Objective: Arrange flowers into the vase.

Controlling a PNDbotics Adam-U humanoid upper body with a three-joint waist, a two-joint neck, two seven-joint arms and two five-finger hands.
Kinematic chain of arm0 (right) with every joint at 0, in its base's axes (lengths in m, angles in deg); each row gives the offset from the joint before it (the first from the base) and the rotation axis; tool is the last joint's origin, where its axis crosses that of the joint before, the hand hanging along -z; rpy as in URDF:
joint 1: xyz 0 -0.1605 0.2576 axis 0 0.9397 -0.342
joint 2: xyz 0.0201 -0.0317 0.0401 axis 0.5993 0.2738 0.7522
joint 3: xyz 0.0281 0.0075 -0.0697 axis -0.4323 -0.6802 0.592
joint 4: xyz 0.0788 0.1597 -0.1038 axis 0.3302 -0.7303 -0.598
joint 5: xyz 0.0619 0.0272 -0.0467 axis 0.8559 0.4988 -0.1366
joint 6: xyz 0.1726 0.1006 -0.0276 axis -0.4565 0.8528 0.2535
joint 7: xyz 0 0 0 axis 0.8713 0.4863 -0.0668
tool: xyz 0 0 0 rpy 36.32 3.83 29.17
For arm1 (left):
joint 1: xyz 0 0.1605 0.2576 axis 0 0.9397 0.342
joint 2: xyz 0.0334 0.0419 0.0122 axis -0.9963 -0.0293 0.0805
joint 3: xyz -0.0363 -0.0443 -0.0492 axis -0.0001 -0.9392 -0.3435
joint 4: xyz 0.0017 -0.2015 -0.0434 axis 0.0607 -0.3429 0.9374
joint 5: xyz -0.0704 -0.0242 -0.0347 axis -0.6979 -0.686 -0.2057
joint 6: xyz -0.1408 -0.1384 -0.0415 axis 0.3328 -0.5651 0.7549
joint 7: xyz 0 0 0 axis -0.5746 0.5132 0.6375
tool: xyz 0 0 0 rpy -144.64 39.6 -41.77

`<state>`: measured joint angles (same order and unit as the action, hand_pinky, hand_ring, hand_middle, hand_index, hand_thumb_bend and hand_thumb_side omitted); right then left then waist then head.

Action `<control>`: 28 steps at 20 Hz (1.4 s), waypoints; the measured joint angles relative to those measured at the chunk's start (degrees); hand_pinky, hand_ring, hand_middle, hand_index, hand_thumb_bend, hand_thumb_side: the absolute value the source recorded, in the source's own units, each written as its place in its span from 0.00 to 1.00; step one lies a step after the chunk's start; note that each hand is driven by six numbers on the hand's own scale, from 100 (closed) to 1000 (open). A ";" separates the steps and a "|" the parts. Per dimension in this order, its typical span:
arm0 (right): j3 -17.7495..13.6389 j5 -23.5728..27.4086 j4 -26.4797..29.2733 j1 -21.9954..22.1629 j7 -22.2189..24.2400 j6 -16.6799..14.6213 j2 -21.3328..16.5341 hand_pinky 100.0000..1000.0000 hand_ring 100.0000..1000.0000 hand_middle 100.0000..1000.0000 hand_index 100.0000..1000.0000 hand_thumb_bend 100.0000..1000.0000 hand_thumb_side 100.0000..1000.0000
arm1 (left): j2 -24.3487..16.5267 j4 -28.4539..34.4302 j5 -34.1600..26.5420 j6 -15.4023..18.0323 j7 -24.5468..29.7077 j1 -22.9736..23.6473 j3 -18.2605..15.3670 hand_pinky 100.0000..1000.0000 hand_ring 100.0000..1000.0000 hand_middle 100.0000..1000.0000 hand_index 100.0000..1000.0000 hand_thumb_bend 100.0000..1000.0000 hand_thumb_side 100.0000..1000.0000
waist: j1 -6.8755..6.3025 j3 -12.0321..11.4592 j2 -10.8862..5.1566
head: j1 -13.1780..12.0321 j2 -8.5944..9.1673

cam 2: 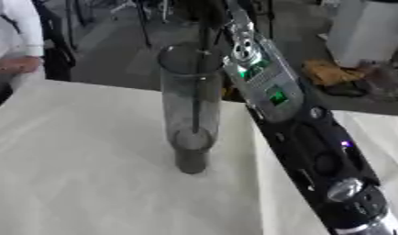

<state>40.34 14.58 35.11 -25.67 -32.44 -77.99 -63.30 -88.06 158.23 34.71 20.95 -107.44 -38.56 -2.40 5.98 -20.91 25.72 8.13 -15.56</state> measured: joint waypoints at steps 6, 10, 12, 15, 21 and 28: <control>0.12 -0.94 0.00 0.41 3.84 0.41 -0.08 0.62 0.61 0.57 0.57 0.00 1.00 | 0.00 0.00 0.00 0.00 0.00 0.03 0.00 0.90 1.00 0.87 0.97 0.29 1.00 | -0.26 0.14 -0.24 | -0.06 0.00; 0.32 -1.75 0.00 0.76 5.90 0.12 -0.25 0.69 0.67 0.63 0.66 0.00 1.00 | 0.00 0.00 0.00 0.00 0.00 0.24 -0.01 0.90 1.00 0.87 0.97 0.29 1.00 | -0.51 0.34 -0.37 | -0.17 0.00; 0.36 -2.45 0.00 0.79 7.07 -0.24 -0.57 0.73 0.71 0.66 0.72 0.00 1.00 | 0.00 0.00 0.00 0.00 0.00 0.27 -0.01 0.90 1.00 0.87 0.97 0.29 1.00 | -0.60 0.49 -0.37 | -0.26 0.00; 0.51 -3.93 0.00 0.96 9.32 -0.76 -0.63 0.77 0.75 0.71 0.81 0.00 1.00 | 0.00 0.00 0.00 0.00 0.00 0.34 -0.01 0.90 1.00 0.87 0.97 0.29 1.00 | -0.61 0.55 -0.38 | -0.44 0.00; 0.52 -6.39 0.00 1.04 12.94 -1.31 -1.03 0.81 0.81 0.75 0.86 0.00 1.00 | 0.00 0.00 0.00 0.00 0.00 0.37 -0.01 0.90 1.00 0.87 0.97 0.29 1.00 | -0.68 0.84 -0.69 | -0.49 -0.02; 0.67 -10.30 -0.16 1.22 18.32 -1.22 -1.59 0.85 0.86 0.81 0.89 0.06 1.00 | 0.00 0.00 0.02 0.00 0.00 0.44 -0.02 0.90 1.00 0.87 0.97 0.29 1.00 | -0.68 1.38 -1.01 | -0.79 -0.15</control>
<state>41.01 4.28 34.95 -24.44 -14.11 -79.21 -64.90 -88.06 158.23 34.73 20.95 -107.44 -38.12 -2.42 5.29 -19.54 24.71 7.35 -15.70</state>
